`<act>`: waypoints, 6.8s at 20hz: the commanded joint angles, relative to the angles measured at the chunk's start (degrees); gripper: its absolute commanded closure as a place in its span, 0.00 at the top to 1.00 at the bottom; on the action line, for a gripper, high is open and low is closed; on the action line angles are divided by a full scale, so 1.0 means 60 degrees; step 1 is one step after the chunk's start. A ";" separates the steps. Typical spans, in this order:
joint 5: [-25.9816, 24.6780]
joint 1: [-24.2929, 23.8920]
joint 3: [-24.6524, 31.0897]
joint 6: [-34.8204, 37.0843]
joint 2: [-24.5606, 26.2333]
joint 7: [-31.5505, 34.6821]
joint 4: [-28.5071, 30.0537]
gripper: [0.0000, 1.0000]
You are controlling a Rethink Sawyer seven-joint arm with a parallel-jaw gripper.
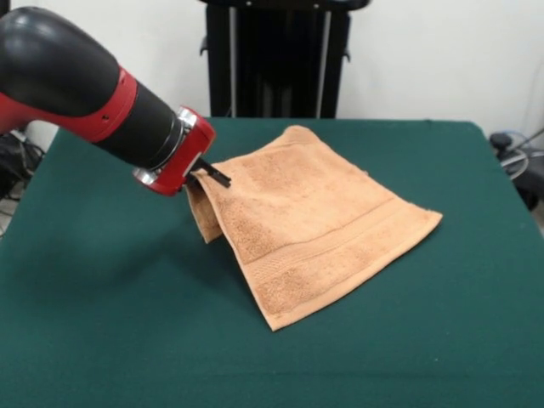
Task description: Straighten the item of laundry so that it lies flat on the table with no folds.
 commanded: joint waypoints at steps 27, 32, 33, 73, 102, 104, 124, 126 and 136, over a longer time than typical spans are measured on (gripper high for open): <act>0.0121 0.0134 -0.0644 -0.2594 -0.0895 0.1223 0.1784 1.00; 0.0212 0.0154 -0.0736 -0.2585 -0.0865 0.1176 0.1754 1.00; 0.0228 0.0166 -0.0747 -0.2525 -0.0843 0.1102 0.1727 1.00; -0.0070 0.0380 -0.0467 -0.1773 0.1695 -0.0826 -0.1080 1.00; -0.0505 0.0625 -0.0273 0.0470 0.2369 -0.1892 -0.3459 1.00; -0.0561 0.0599 -0.0312 0.0495 0.2221 -0.1775 -0.3311 1.00; -0.0992 -0.0387 -0.0839 -0.1860 -0.1378 0.1298 0.1674 1.00; -0.0933 -0.0414 -0.0893 -0.2028 -0.1619 0.1453 0.1931 1.00; -0.0856 -0.0437 -0.1182 -0.2540 -0.1502 0.1317 0.2182 1.00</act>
